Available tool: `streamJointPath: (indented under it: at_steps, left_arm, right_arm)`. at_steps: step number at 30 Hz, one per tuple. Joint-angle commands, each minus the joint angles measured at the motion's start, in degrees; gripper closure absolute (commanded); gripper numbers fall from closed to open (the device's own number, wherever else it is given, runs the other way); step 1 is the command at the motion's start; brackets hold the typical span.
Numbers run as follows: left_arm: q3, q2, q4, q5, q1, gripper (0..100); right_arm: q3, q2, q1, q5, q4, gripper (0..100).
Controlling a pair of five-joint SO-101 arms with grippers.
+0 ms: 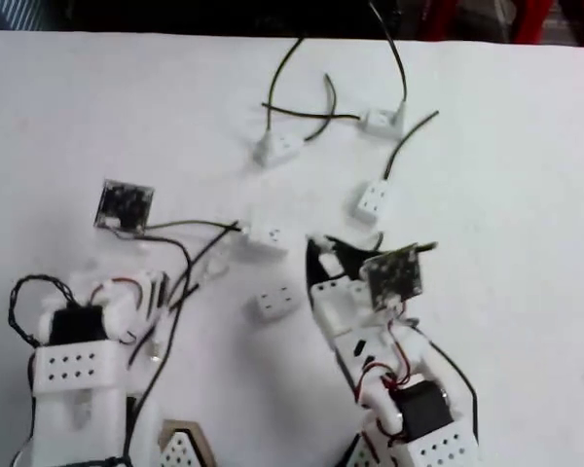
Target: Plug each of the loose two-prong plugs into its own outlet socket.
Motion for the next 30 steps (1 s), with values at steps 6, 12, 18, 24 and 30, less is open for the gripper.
streamJointPath:
  at_steps: [6,12,18,24,30]
  left_arm:
    - [5.5,-1.1,-6.9,-0.5,-0.7,82]
    - [6.5,-1.3,-6.9,-0.5,-0.8,82]
    - [6.5,-1.3,-6.9,-0.5,-0.8,82]
    - [6.6,-1.4,-6.9,-0.5,-0.8,82]
    - [6.6,-1.4,-6.9,-0.5,-0.8,82]
  right_arm:
    - [-12.5,16.1,-7.3,1.6,3.9,98.1]
    - [-15.5,29.5,-11.6,1.5,2.7,98.1]
    - [-15.4,39.2,-14.1,1.4,-3.6,98.1]
    - [-15.5,48.7,-14.1,-1.1,-9.2,98.1]
    - [-15.5,53.8,-13.8,-1.2,-12.0,98.1]
